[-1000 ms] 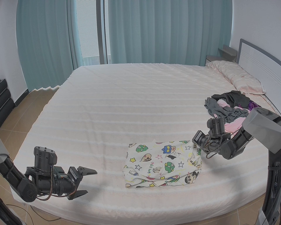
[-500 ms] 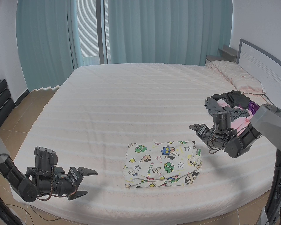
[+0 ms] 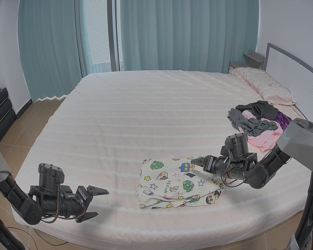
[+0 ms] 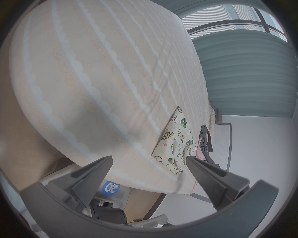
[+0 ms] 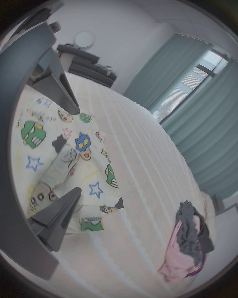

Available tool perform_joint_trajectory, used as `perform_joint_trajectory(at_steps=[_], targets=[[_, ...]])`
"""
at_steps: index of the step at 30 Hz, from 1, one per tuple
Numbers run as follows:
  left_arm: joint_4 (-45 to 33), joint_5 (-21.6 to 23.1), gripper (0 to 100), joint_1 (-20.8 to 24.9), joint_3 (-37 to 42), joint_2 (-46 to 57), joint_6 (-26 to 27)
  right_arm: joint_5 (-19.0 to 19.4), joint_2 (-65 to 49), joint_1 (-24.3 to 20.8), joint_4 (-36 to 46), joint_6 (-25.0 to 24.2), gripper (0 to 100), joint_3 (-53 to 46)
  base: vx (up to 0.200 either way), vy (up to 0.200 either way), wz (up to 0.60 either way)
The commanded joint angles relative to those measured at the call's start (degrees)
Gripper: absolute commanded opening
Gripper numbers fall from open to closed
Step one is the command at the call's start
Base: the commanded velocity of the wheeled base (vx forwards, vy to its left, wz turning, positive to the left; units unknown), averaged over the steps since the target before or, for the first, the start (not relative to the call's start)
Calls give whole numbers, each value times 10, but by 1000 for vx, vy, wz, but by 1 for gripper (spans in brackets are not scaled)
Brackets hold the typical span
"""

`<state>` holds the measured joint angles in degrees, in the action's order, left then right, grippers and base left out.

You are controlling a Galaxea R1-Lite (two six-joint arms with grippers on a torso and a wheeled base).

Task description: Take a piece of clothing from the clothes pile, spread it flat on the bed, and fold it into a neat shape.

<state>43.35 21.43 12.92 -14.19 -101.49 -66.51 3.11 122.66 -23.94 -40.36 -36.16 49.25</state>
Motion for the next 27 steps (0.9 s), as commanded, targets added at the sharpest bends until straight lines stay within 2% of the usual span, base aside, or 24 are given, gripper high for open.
perform_joint_trajectory(at_steps=[1, 3, 5, 6, 11, 14, 15, 19, 27], targets=[[1, 0, 100, 0, 0, -1, 0, 9, 26, 12, 6, 71, 100, -6, 0, 0, 0], [0, 0, 100, 0, 0, -1, 0, 22, 33, 18, 5, 110, 100, -7, 0, 0, 0], [1, 0, 100, 0, 0, -1, 0, 31, 36, 21, 4, 128, 100, -7, 0, 0, 0], [0, 0, 100, 0, 0, -1, 0, 47, 38, 21, 3, 146, 100, -8, 0, 0, 0], [0, 0, 100, 1, 0, -2, 0, 79, 43, 19, 6, 158, 100, 3, 0, 0, 0], [0, 0, 100, 1, 0, -2, 0, 83, 59, 19, 7, 166, 100, 21, 0, 0, 0], [1, 0, 100, 1, 0, -2, 0, 83, 64, 19, 8, 166, 0, 23, 0, 0, 0], [0, 0, 100, 1, 0, -2, 0, 84, 64, 21, 7, 166, 0, 25, 0, 0, 0], [0, 0, 100, 1, 0, -2, 0, 86, -2, 32, 1, 161, 0, -38, 0, 0, 0]])
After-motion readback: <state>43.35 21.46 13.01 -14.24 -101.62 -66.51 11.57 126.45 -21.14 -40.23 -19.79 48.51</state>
